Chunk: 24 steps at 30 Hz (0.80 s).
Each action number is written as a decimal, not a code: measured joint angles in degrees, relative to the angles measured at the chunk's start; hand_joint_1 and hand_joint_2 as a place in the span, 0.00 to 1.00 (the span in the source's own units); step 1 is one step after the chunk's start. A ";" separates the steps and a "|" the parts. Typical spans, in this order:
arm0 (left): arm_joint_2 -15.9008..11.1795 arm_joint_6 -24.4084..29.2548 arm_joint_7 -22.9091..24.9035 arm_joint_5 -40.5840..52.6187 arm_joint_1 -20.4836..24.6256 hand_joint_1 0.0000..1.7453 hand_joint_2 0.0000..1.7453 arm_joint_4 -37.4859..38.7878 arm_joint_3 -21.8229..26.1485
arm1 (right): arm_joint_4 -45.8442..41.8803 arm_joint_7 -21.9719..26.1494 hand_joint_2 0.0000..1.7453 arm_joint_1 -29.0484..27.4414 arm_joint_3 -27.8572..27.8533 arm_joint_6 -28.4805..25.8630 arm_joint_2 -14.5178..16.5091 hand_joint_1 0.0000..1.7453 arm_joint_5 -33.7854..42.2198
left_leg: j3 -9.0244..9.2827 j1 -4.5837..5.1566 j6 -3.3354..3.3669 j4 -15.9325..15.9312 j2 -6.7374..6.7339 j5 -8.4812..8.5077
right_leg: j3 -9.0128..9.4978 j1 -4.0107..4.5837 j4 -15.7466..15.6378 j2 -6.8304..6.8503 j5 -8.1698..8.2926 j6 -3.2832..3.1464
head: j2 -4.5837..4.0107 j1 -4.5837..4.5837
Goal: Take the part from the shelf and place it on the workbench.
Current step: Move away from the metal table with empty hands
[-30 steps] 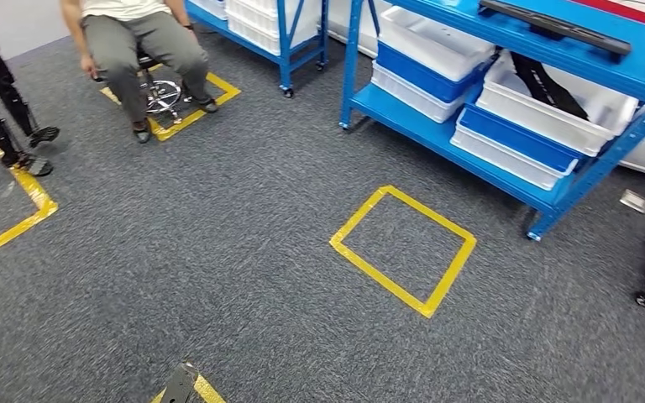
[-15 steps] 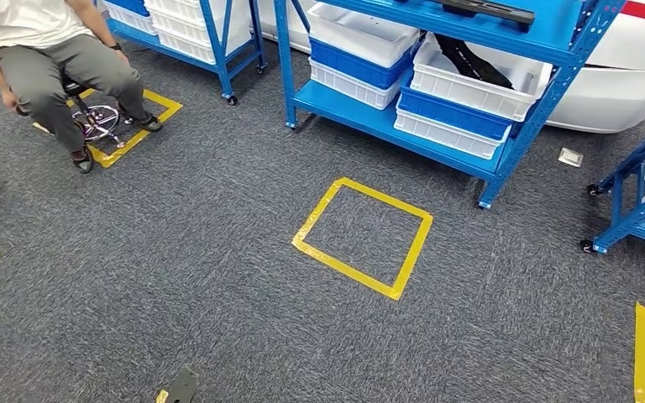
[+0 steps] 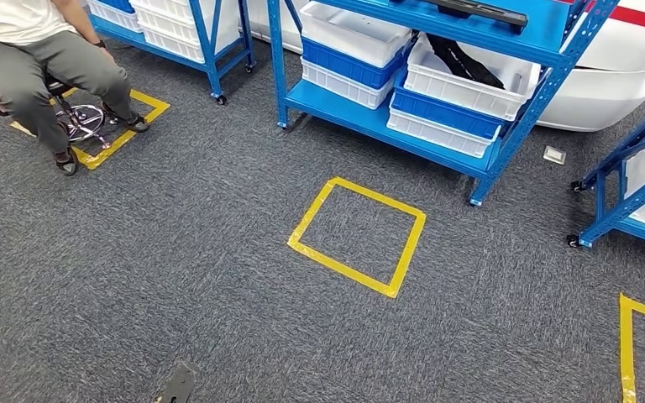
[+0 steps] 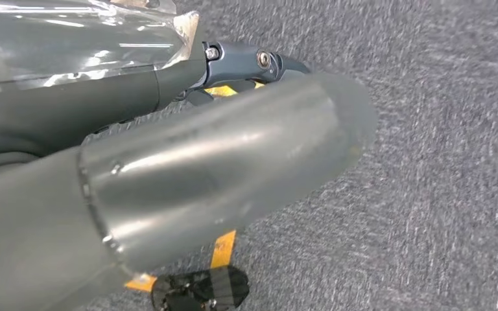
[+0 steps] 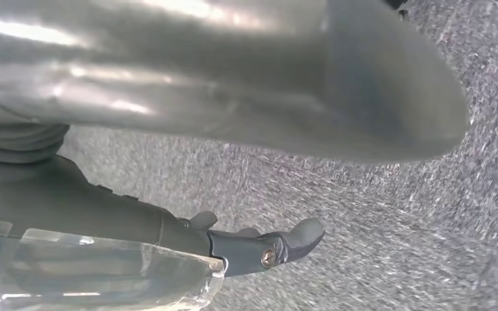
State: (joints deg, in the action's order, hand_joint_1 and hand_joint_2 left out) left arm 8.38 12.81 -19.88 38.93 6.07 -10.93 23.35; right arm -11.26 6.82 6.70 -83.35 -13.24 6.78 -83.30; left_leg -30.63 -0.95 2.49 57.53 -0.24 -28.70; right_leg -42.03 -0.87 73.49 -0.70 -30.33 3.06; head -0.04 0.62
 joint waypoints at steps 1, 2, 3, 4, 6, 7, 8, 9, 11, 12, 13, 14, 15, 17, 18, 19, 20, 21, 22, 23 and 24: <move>0.01 0.22 -0.04 0.00 0.00 0.00 0.00 0.00 0.01 | 0.00 -0.07 0.00 -0.07 0.03 0.01 -0.01 0.00 0.04 | 0.48 -0.02 -0.15 0.02 -0.08 -0.22 | 1.55 -0.04 -3.20 0.11 1.59 0.39 | 0.00 -0.02; 0.02 0.38 -0.02 0.00 0.00 0.00 0.00 -0.01 0.01 | 0.00 -0.10 0.00 -0.10 0.07 0.01 -0.01 0.00 0.08 | 0.95 -0.04 -0.35 0.02 -0.15 -0.48 | 3.67 -0.06 -7.58 0.36 3.45 0.66 | 0.00 -0.05; 0.03 0.48 0.07 0.00 0.02 0.00 0.00 -0.01 0.01 | 0.00 -0.14 0.00 -0.07 0.12 0.02 -0.02 0.00 0.09 | 1.35 0.06 -0.67 0.06 -0.20 -0.82 | 5.65 0.17 -11.44 0.59 4.83 0.57 | 0.00 -0.07; 0.04 0.52 0.16 0.00 0.05 0.00 0.00 -0.01 0.01 | 0.00 -0.16 0.00 -0.04 0.17 0.03 -0.02 0.00 0.11 | 1.61 0.17 -1.00 0.08 -0.24 -1.11 | 6.99 0.43 -14.13 0.76 5.63 0.23 | 0.00 -0.06; 0.03 0.54 0.36 0.00 0.10 0.00 0.00 -0.01 0.01 | 0.00 -0.24 0.00 -0.03 0.25 0.05 0.00 0.00 0.14 | 1.87 0.35 -1.66 -0.02 -0.27 -1.61 | 7.73 1.01 -15.57 0.81 5.53 -0.78 | 0.00 -0.03; 0.03 0.52 0.40 0.00 0.13 0.00 0.00 -0.03 0.01 | 0.00 -0.25 0.00 -0.05 0.27 0.05 0.02 0.00 0.14 | 2.03 0.29 -1.96 -0.15 -0.28 -1.81 | 7.84 0.81 -15.72 0.74 5.37 -1.21 | 0.00 -0.01; 0.01 0.49 0.42 -0.01 0.17 0.00 0.00 -0.08 0.01 | 0.00 -0.26 0.00 -0.08 0.30 0.07 0.05 0.00 0.15 | 2.09 0.18 -2.27 0.00 -0.29 -2.14 | 8.18 0.52 -15.95 0.66 5.22 -1.61 | 0.00 -0.01; -0.01 0.44 0.42 -0.01 0.24 0.00 0.00 -0.13 0.01 | 0.00 -0.26 0.00 -0.09 0.32 0.09 0.08 0.00 0.15 | 1.79 0.08 -2.53 0.93 -0.25 -2.76 | 8.68 0.23 -16.19 0.60 4.99 -2.15 | 0.00 0.03; -0.05 0.33 0.41 -0.02 0.38 0.00 0.00 -0.21 0.00 | 0.00 -0.26 0.00 0.00 0.34 0.25 0.10 0.00 0.16 | -1.11 -0.07 -2.95 6.76 -0.06 -5.21 | 9.76 -0.15 -16.53 0.53 4.44 -3.23 | 0.00 0.15; -0.07 0.30 0.42 -0.02 0.38 0.00 0.00 -0.22 -0.01 | 0.00 -0.26 0.00 0.08 0.35 0.36 0.09 0.00 0.17 | -3.54 -0.11 -3.11 10.97 0.06 -6.65 | 10.14 -0.09 -16.54 0.52 4.10 -3.72 | 0.00 0.19; -0.07 0.26 0.44 -0.03 0.31 0.00 0.00 -0.22 -0.01 | 0.00 -0.26 0.00 0.15 0.35 0.47 0.10 0.00 0.22 | -6.09 -0.17 -3.29 14.78 0.14 -7.58 | 10.52 -0.01 -16.54 0.45 3.76 -3.98 | 0.00 0.20; -0.08 0.22 0.45 -0.03 0.22 0.00 0.00 -0.22 0.00 | 0.00 -0.26 0.00 0.16 0.35 0.55 0.13 0.00 0.28 | -8.01 -0.23 -3.43 17.01 0.18 -7.50 | 10.94 0.06 -16.53 0.32 3.41 -4.08 | 0.00 0.21; -0.09 0.21 0.46 -0.04 0.15 0.00 0.00 -0.22 0.01 | 0.00 -0.26 0.00 0.11 0.35 0.61 0.17 0.00 0.33 | -8.83 -0.29 -3.48 16.89 0.18 -6.08 | 11.46 0.08 -16.53 0.15 3.02 -4.03 | 0.00 0.22; -0.16 0.20 0.47 -0.04 0.12 0.00 0.00 -0.23 0.01 | 0.00 -0.26 0.00 0.00 0.35 0.69 0.31 0.00 0.39 | -7.36 -0.39 -3.34 10.77 0.16 -0.72 | 12.76 0.06 -16.53 -0.21 2.07 -3.64 | 0.00 0.24; -0.21 0.20 0.47 -0.04 0.14 0.00 0.00 -0.23 0.01 | 0.00 -0.26 0.00 0.00 0.35 0.72 0.38 0.00 0.40 | -5.96 -0.32 -3.19 7.02 0.20 1.35 | 13.19 0.23 -16.51 -0.33 1.55 -3.34 | 0.00 0.24; -0.23 0.20 0.47 -0.04 0.19 0.00 0.00 -0.23 0.00 | 0.00 -0.26 0.00 0.06 0.35 0.73 0.43 0.00 0.41 | -4.65 -0.25 -2.94 4.14 0.24 2.44 | 13.40 0.43 -16.48 -0.43 1.07 -3.01 | 0.00 0.26; -0.23 0.19 0.46 -0.04 0.23 0.00 0.00 -0.24 -0.01 | 0.00 -0.26 0.00 0.12 0.36 0.74 0.45 0.00 0.42 | -3.82 -0.10 -2.67 2.42 0.28 2.68 | 13.44 0.65 -16.57 -0.48 0.73 -2.68 | 0.00 0.24; -0.22 0.17 0.46 -0.04 0.28 0.00 0.00 -0.25 -0.01 | 0.00 -0.26 0.00 0.16 0.36 0.73 0.45 0.00 0.42 | -3.50 0.07 -2.31 1.85 0.33 2.22 | 13.58 0.88 -16.47 -0.50 0.63 -2.29 | 0.00 0.24; -0.21 0.15 0.46 -0.05 0.30 0.00 0.00 -0.26 0.00 | 0.00 -0.27 0.00 0.17 0.36 0.73 0.44 0.00 0.42 | -3.23 0.14 -1.89 1.52 0.33 2.09 | 13.88 0.99 -16.47 -0.50 0.62 -1.95 | 0.00 0.25; -0.18 0.13 0.46 -0.05 0.28 0.00 0.00 -0.26 0.01 | 0.00 -0.28 0.00 0.16 0.36 0.72 0.40 0.00 0.42 | -2.96 0.14 -1.47 1.20 0.34 2.10 | 14.04 1.02 -16.32 -0.44 0.48 -1.67 | 0.00 0.23; -0.16 0.12 0.46 -0.06 0.27 0.00 0.00 -0.27 0.02 | 0.00 -0.29 0.00 0.16 0.36 0.72 0.38 0.00 0.42 | -2.54 0.11 -1.04 0.87 0.34 2.08 | 13.93 1.02 -15.37 -0.34 0.17 -1.41 | 0.00 0.22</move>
State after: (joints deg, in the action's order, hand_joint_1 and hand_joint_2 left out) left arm 8.22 12.93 -19.41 38.87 6.34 -11.20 23.38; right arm -11.26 6.53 6.86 -82.99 -12.52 7.16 -82.88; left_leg -33.16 -0.84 1.45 58.40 0.10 -26.62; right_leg -28.10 0.15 58.12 -1.03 -30.16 1.66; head -0.04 0.85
